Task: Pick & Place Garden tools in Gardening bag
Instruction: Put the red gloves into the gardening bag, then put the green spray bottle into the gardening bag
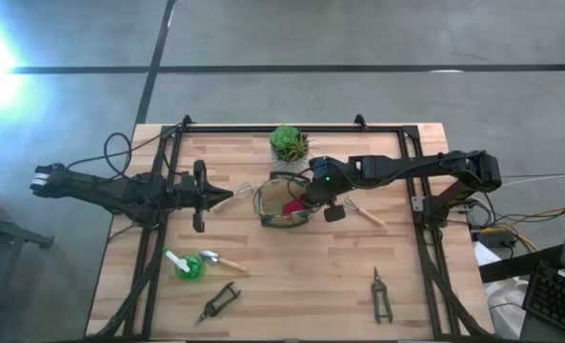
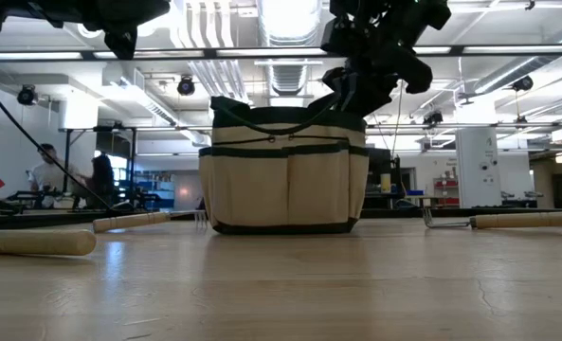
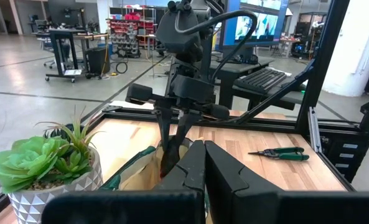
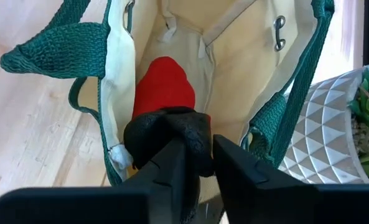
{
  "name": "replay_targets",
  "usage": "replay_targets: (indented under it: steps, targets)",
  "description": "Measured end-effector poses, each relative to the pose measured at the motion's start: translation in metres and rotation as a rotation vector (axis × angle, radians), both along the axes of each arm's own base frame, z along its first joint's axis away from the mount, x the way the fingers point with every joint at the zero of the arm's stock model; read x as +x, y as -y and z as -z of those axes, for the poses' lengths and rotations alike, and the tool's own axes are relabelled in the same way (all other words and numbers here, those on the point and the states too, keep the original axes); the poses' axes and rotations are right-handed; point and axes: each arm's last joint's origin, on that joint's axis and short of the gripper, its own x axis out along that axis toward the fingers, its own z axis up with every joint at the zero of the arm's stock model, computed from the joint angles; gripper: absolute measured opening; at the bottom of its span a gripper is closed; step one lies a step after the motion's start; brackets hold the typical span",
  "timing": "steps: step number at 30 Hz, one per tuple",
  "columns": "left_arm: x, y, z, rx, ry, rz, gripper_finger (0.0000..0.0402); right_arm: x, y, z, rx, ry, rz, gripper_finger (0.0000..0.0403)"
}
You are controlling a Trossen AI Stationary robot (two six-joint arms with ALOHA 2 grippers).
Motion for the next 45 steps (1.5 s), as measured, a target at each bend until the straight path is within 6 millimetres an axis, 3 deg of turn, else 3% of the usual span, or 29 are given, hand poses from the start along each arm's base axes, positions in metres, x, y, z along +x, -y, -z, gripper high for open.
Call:
replay_targets:
  steps: [9, 28, 38, 45]
  targets:
    - [0.0, 0.0, 0.0, 0.0, 0.0, 0.0, 0.0005, -0.003, 0.0, -0.002, 0.005, -0.025, -0.002, 0.0116]
    - [0.0, 0.0, 0.001, 0.001, -0.006, 0.0, 0.0005, -0.007, -0.006, -0.041, 0.078, -0.057, -0.025, 0.0122]
    - [0.0, 0.0, 0.003, 0.003, -0.027, 0.0, 0.0005, -0.022, -0.013, -0.063, 0.176, -0.126, -0.027, 0.0088]
    - [0.0, 0.0, 0.002, 0.0, -0.026, 0.0, 0.0005, -0.055, -0.018, -0.071, 0.253, -0.133, 0.034, 0.0026]
